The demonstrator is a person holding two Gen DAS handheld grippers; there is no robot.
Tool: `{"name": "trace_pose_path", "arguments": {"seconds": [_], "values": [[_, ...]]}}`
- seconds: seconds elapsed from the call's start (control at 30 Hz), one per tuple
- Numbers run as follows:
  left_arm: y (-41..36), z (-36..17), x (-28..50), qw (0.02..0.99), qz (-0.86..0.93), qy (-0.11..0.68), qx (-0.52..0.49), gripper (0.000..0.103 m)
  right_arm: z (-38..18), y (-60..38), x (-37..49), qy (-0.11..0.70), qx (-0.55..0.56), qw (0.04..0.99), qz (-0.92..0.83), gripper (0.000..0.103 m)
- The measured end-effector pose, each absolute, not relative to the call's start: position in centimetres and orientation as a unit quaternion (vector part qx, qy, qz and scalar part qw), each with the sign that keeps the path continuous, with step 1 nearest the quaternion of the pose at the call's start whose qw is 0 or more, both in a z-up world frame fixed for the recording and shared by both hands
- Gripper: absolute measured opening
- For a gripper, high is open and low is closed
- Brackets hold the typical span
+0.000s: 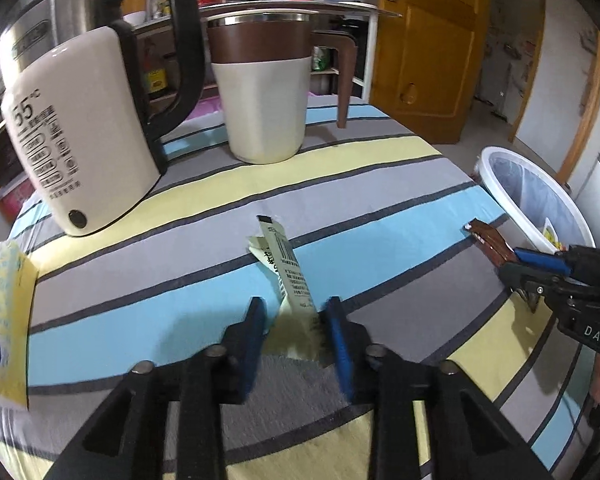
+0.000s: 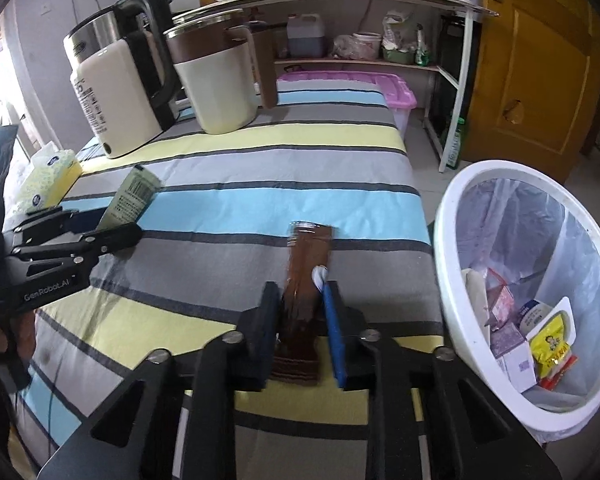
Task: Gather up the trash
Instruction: 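Grasp the brown chocolate bar with the right gripper while the left grasps the green-and-white wrapper, then carry the brown bar and green-and-white wrapper over the bin with both grippers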
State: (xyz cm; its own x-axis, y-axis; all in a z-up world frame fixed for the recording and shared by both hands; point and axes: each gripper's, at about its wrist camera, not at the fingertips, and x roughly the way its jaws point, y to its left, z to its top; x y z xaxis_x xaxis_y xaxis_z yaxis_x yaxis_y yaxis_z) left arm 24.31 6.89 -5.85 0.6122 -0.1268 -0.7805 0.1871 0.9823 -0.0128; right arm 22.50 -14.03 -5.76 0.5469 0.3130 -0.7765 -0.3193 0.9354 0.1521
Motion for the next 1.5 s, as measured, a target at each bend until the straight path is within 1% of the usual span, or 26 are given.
{"name": "trace_pose_path", "arguments": {"seconds": [0.3,0.6,0.83,0.87,0.9,0.97,1.17,1.37,1.43,1.5], "values": [[6.4,-5.1,22.3,0.907,-0.075,0.415,-0.008,0.028,-5.4,-15.7,21.2,0.434,0.040,0.875,0.210,0.019],[4.1,-3.4,18.6,0.919,-0.088,0.380,-0.057,0.026,-3.9,-17.1,19.0,0.414,0.047,0.882,0.220,0.019],[2.0,-2.1,16.3,0.926,-0.095,0.358,-0.074,0.025,-2.3,-18.8,17.0,0.394,0.048,0.891,0.222,0.019],[1.6,-2.0,16.0,0.927,-0.098,0.355,-0.075,0.021,-2.1,-19.0,16.7,0.391,0.048,0.892,0.222,0.019],[1.2,-1.9,15.9,0.927,-0.101,0.355,-0.074,0.010,-1.9,-19.3,16.4,0.388,0.048,0.893,0.222,0.019],[0.5,-1.6,15.4,0.927,-0.105,0.353,-0.072,0.009,-1.4,-19.8,15.9,0.381,0.048,0.896,0.222,0.019],[-1.2,-1.4,14.8,0.927,-0.117,0.351,-0.060,0.009,-0.7,-20.8,15.1,0.372,0.049,0.901,0.218,0.019],[0.3,-1.4,14.3,0.932,-0.097,0.344,-0.063,0.010,-0.9,-21.3,14.9,0.374,0.052,0.901,0.214,0.019],[0.9,-1.7,14.4,0.932,-0.083,0.349,-0.061,0.015,-1.0,-21.3,14.9,0.376,0.054,0.900,0.214,0.019],[1.1,-2.1,14.5,0.929,-0.084,0.356,-0.061,0.029,-1.1,-21.3,15.0,0.377,0.054,0.899,0.216,0.019]]}}
